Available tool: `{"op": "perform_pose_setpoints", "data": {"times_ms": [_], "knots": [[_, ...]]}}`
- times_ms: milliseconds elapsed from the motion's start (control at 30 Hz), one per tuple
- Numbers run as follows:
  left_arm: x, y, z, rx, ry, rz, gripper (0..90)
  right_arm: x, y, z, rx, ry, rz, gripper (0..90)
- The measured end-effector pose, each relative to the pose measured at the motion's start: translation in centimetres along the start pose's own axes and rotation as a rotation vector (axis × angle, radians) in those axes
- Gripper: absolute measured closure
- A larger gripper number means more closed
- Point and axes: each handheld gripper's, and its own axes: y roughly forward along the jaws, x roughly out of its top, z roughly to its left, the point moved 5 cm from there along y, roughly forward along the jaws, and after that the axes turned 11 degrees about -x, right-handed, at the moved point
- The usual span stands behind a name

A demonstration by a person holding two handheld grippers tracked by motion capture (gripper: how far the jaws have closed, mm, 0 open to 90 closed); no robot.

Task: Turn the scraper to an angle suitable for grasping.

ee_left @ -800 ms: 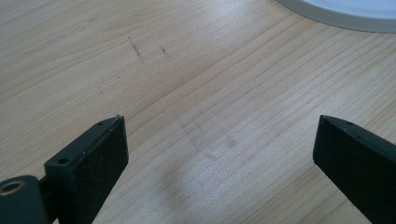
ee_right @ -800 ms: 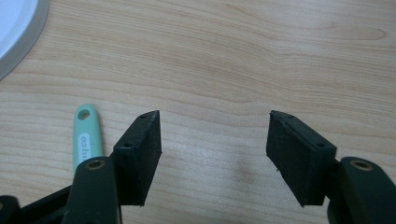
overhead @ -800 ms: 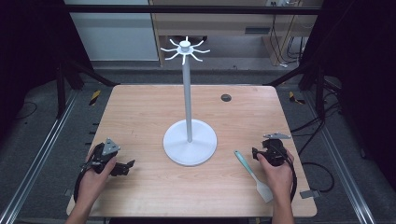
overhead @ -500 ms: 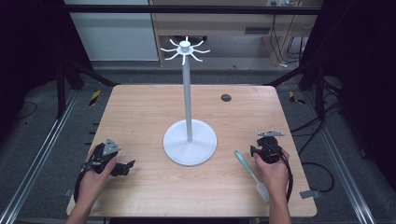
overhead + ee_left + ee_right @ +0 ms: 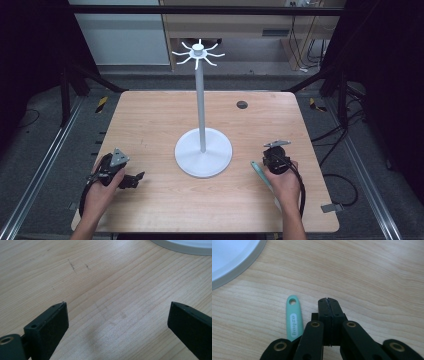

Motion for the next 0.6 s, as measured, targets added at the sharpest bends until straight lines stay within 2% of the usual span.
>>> {"op": "perform_pose_setpoints", "data": {"times_ms": [133,467,600], "knots": [[0.0,0.0,0.0,-0.001,0.0,0.0,3.1,-0.2,0.3,0.7,0.027,-0.018,0.024,90.0],[0.0,0.0,0.0,-0.001,0.001,0.0,3.1,-0.3,0.4,1.3,0.049,-0.043,0.044,90.0],[0.0,0.0,0.0,-0.001,0.002,0.001,3.1,-0.4,0.2,1.8,0.102,-0.047,0.042,90.0]]}}
